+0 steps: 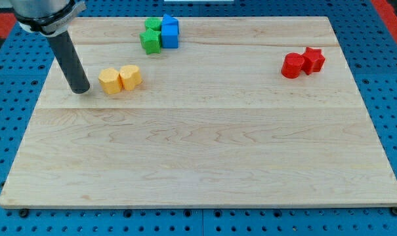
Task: Move the yellow blocks towards the center
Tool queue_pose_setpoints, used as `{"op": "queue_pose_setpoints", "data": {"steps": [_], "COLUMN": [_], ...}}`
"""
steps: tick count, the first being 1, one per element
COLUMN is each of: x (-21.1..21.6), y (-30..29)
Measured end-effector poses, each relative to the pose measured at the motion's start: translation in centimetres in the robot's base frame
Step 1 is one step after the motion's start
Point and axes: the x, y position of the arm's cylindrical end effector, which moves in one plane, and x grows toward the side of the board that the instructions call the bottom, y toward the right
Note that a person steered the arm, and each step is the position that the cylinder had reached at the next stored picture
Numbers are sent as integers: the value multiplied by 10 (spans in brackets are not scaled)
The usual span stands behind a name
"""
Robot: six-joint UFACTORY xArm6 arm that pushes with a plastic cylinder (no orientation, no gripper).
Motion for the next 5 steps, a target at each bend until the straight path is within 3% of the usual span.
{"op": "queue_pose_setpoints", "data": {"steps": [3, 5], "x": [-13, -19], "y": [67, 74]}}
